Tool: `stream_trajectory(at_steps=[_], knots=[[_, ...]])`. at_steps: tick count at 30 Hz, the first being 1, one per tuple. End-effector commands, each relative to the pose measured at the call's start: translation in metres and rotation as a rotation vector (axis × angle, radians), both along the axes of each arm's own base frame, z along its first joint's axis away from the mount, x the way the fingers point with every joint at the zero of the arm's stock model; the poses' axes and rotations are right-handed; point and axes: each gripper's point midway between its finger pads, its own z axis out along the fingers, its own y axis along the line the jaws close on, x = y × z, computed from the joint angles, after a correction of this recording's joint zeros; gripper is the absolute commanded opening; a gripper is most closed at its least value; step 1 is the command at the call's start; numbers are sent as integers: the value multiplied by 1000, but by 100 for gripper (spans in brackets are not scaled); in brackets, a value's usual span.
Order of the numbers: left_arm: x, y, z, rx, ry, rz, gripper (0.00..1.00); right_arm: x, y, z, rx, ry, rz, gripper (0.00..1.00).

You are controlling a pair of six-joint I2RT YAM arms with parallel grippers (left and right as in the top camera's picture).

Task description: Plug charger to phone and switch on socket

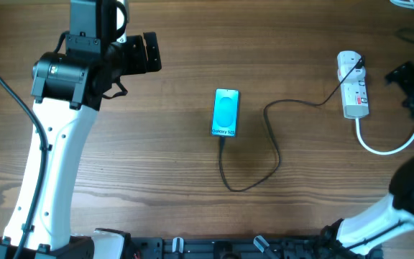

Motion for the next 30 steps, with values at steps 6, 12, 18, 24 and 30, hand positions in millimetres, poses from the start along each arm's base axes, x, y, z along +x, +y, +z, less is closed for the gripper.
stream_trajectory(at_steps=[6,12,18,24,30], knots=[[0,3,-1,4,0,18,100,-29,62,109,-103,-161,158,100],[0,3,-1,4,0,18,100,-34,142,161,-189,-309,457,100],[0,3,-1,4,0,18,100,-53,194,150,-206,-445,601,100],[0,3,-1,4,0,18,100,-80,215,159,-195,-626,642,100],[0,3,-1,4,0,18,100,-80,214,159,-204,-625,645,100]])
